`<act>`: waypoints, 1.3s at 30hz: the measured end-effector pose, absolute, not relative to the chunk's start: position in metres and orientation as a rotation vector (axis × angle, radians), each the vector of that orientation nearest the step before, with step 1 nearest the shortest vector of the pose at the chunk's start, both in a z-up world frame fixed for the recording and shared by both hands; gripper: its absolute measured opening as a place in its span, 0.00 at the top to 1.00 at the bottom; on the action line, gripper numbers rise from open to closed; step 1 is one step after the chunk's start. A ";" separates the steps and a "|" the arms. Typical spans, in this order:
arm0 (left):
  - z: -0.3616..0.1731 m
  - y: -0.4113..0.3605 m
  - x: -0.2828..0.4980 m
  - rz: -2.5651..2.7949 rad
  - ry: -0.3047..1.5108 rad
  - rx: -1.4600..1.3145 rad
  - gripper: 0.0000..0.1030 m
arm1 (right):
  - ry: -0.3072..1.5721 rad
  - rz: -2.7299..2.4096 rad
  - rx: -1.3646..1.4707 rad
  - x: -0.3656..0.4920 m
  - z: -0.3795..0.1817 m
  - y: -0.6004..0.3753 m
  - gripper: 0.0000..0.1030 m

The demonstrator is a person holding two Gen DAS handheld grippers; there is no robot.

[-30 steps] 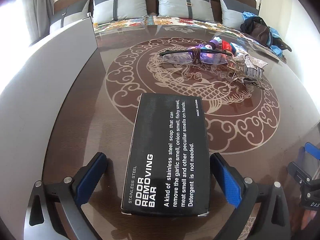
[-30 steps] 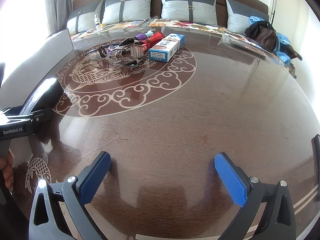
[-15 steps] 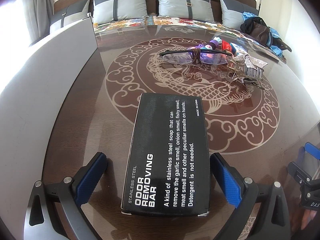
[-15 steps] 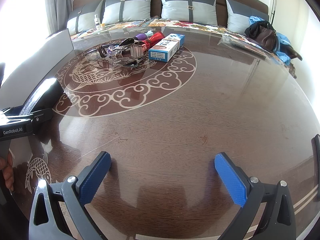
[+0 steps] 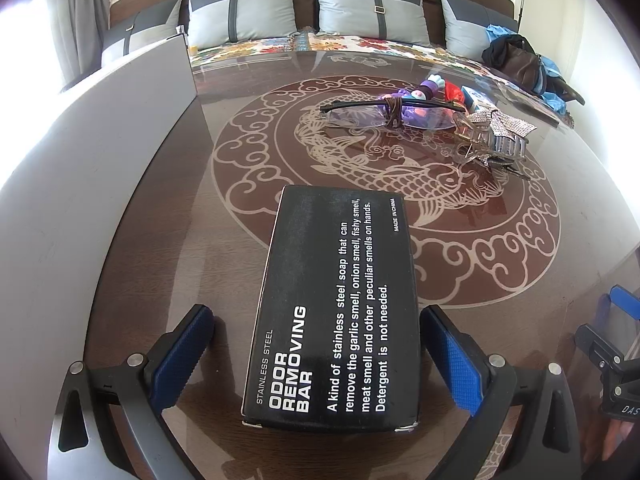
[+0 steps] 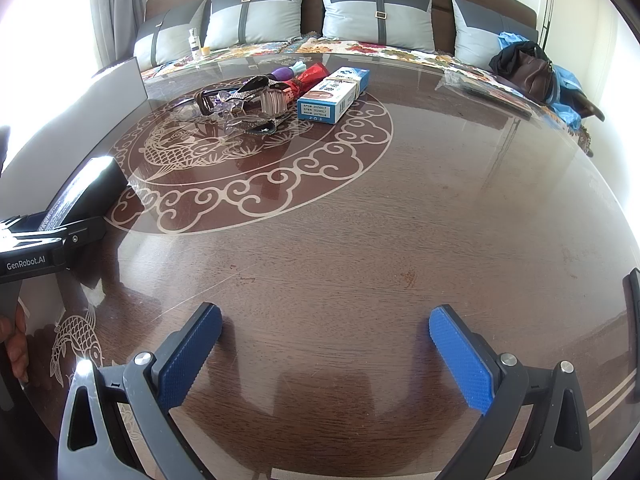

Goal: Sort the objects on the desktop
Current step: 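Lift the black box with the left tool and hold it, then grasp the rhinestone bow with the right tool while the left tool holds the box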

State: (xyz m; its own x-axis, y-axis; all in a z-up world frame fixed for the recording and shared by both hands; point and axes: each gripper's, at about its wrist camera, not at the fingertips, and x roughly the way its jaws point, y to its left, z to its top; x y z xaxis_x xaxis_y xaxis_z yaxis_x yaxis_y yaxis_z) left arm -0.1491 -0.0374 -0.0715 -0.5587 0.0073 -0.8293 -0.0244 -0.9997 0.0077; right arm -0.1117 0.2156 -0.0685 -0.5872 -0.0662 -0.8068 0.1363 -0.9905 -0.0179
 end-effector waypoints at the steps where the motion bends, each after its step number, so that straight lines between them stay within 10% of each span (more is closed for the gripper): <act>1: -0.072 -0.037 -0.149 2.758 0.028 -1.467 0.00 | 0.118 -2.699 1.367 -0.112 -0.068 0.216 0.00; 32: -0.072 -0.039 -0.149 2.759 0.028 -1.465 0.00 | 0.136 -2.568 1.436 -0.285 -0.056 0.099 0.00; 39: -0.072 -0.039 -0.149 2.759 0.028 -1.465 0.00 | 0.123 -2.581 1.354 -0.288 -0.053 0.109 0.53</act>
